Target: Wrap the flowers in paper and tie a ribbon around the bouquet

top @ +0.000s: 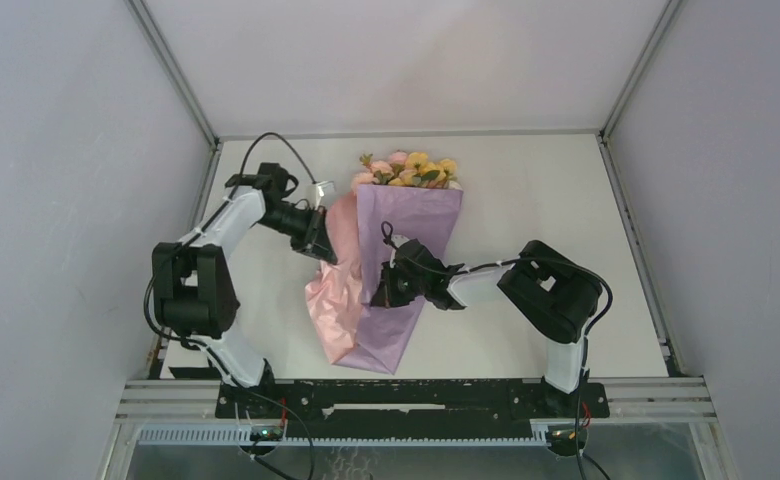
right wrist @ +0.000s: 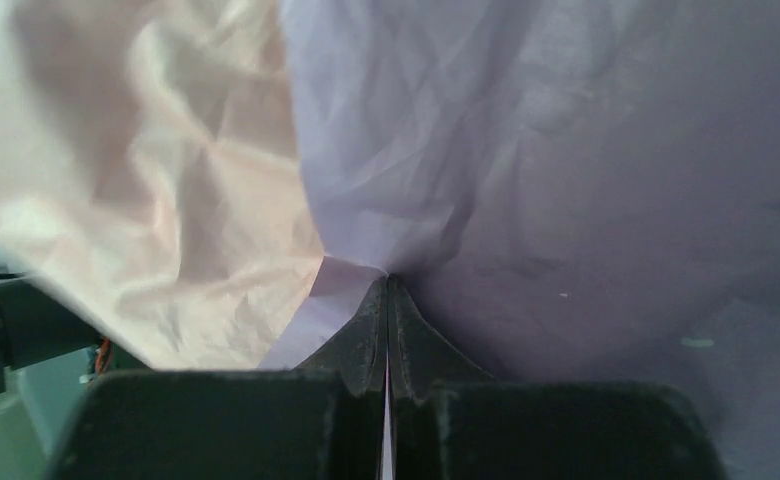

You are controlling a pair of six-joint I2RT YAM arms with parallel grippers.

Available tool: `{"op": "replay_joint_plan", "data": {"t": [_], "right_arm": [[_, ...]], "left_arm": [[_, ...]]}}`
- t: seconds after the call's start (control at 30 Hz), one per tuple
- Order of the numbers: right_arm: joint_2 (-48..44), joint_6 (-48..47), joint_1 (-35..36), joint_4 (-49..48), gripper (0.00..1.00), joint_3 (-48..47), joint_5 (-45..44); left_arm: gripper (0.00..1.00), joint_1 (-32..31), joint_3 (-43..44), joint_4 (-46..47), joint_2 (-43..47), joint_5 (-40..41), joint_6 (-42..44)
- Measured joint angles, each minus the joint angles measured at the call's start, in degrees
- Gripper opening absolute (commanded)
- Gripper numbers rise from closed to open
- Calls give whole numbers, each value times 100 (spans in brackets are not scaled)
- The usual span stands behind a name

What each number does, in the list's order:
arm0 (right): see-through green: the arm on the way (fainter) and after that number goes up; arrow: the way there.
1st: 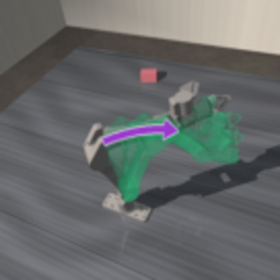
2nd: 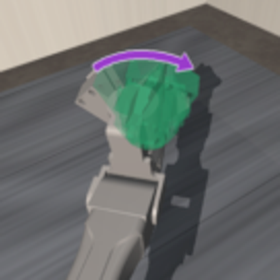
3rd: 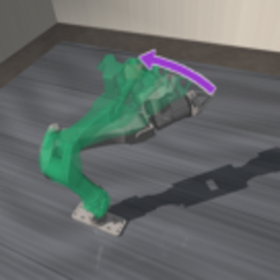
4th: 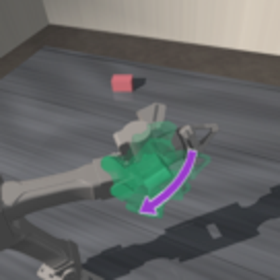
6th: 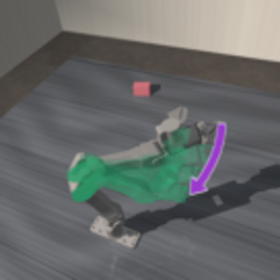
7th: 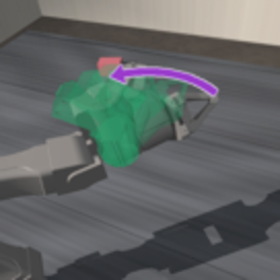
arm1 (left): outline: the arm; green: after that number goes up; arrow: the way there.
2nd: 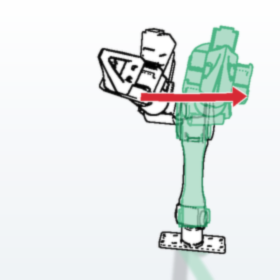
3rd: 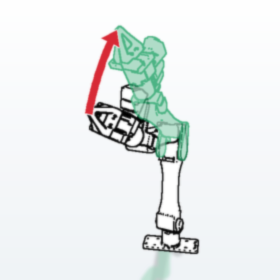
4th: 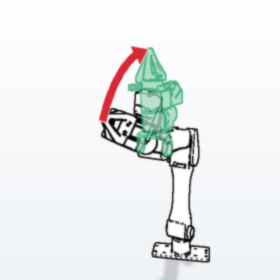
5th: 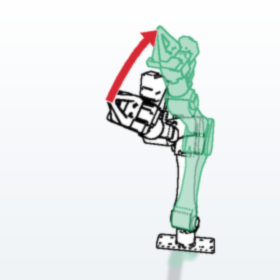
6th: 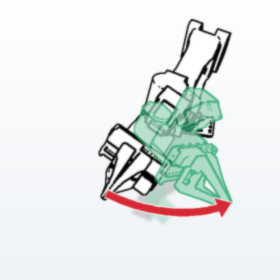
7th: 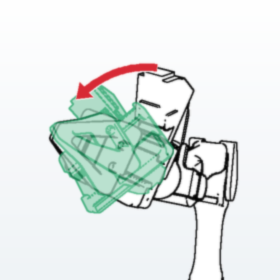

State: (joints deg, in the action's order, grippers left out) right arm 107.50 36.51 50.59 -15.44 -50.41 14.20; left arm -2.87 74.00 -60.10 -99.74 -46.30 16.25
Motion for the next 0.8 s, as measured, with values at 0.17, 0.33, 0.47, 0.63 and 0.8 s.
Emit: {"op": "replay_joint_plan", "data": {"t": [0.17,0.33,0.47,0.63,0.8], "right_arm": [[11,251,-122,-363,0,221,310],[20,444,-151,-540,0,332,439],[17,505,-151,-557,0,345,431],[17,555,-157,-586,0,356,435],[39,693,-175,-699,0,396,514]], "left_arm": [[0,-944,518,-417,267,-389,238],[1,-1504,1285,-590,-105,-483,105],[7,-1482,1617,-656,-597,-435,-127],[11,-1360,1526,-573,-518,-186,-398],[10,-1552,1449,-201,-323,-37,-741]]}}
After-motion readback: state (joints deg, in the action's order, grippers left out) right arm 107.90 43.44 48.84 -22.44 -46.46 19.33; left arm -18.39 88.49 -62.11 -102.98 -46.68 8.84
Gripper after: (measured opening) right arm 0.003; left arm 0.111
